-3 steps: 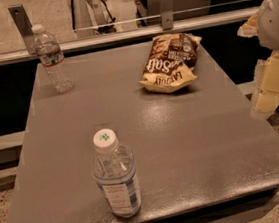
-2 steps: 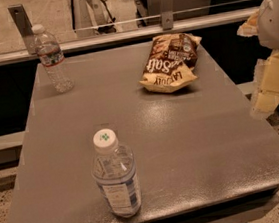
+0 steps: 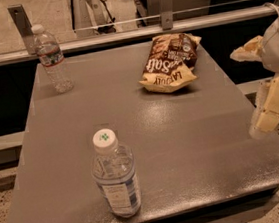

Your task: Move blue plastic bottle near brown chip bag

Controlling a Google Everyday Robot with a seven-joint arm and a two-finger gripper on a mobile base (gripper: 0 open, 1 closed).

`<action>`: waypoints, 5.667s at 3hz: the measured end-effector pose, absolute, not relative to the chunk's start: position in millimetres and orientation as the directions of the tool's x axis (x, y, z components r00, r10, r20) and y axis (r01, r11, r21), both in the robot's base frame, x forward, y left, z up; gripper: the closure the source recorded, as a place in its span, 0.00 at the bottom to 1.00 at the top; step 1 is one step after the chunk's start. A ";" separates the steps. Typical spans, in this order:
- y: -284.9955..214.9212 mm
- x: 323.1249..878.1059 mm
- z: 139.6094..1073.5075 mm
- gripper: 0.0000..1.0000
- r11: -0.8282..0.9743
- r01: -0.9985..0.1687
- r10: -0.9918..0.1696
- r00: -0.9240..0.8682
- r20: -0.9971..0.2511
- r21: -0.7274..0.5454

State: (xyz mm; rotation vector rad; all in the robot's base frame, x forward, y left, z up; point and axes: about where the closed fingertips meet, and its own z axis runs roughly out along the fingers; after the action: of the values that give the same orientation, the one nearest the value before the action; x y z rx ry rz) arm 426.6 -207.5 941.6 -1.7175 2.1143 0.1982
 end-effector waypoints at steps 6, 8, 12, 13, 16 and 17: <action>-13.9 349.8 919.5 0.00 0.005 -1.000 -0.415 -0.021 -0.909 0.021; 37.9 322.2 918.1 0.00 -0.047 -0.997 -0.314 -0.045 -0.948 0.062; 61.6 313.1 911.8 0.63 -0.027 -0.996 -0.244 -0.073 -0.967 0.082; 53.4 317.5 914.2 0.86 -0.007 -0.997 -0.232 -0.075 -0.970 0.078; 2.1 350.9 948.3 1.00 0.072 -0.997 -0.256 0.011 -0.967 -0.031; -4.0 356.9 950.9 1.00 0.097 -0.994 -0.253 0.027 -0.967 -0.053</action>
Offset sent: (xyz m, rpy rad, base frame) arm -0.0418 0.0812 0.0088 0.6292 0.0874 0.2370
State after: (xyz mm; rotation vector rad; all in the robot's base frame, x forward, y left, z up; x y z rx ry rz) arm 356.9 -4.0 950.9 -1.3313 1.4086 0.9710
